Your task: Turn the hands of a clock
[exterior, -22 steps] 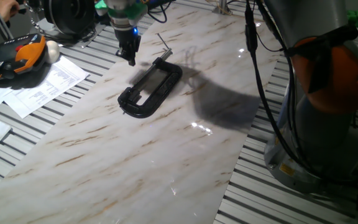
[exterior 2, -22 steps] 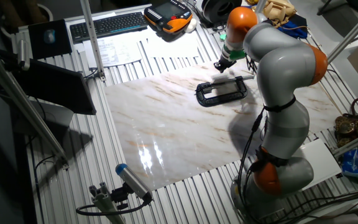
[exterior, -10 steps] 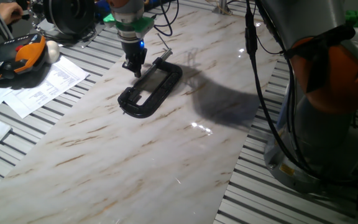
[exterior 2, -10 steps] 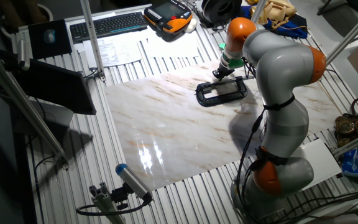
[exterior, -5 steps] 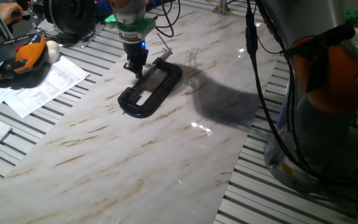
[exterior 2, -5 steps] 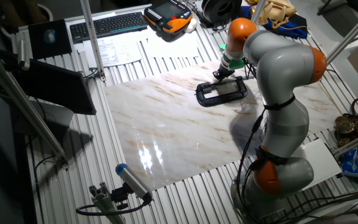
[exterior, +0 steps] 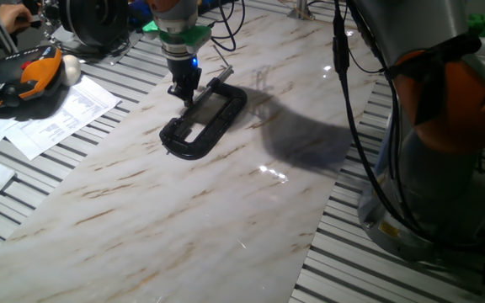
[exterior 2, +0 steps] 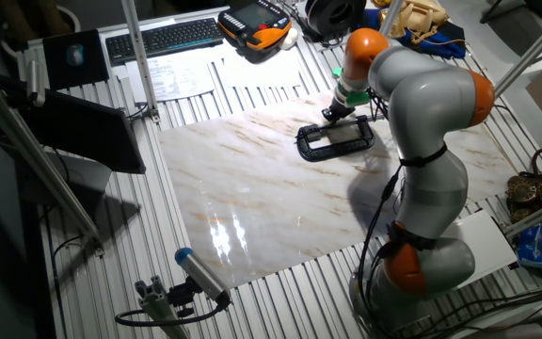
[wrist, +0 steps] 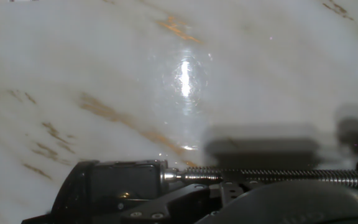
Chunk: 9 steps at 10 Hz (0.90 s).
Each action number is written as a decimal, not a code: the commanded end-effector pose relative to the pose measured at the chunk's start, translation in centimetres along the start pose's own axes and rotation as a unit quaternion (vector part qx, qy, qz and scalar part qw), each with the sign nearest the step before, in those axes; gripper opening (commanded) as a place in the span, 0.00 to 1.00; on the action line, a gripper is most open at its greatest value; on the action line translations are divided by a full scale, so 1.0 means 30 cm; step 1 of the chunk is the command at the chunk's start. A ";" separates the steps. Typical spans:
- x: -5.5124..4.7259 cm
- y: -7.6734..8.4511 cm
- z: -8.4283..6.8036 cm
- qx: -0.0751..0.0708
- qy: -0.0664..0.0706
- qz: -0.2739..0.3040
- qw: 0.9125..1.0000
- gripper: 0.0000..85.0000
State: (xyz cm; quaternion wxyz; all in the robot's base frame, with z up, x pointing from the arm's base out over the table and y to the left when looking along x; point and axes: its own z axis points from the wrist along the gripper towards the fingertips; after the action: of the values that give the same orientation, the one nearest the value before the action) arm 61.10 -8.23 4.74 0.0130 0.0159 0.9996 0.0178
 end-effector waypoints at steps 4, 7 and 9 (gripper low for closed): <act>0.013 0.006 0.001 -0.002 0.000 0.001 1.000 0.00; 0.030 0.014 0.001 -0.002 -0.001 0.004 1.000 0.00; 0.038 0.017 -0.002 -0.002 -0.001 0.005 1.000 0.00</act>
State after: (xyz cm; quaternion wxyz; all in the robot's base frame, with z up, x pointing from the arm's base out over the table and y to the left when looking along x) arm 59.95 -7.69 4.82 0.0144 0.0208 0.9995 0.0193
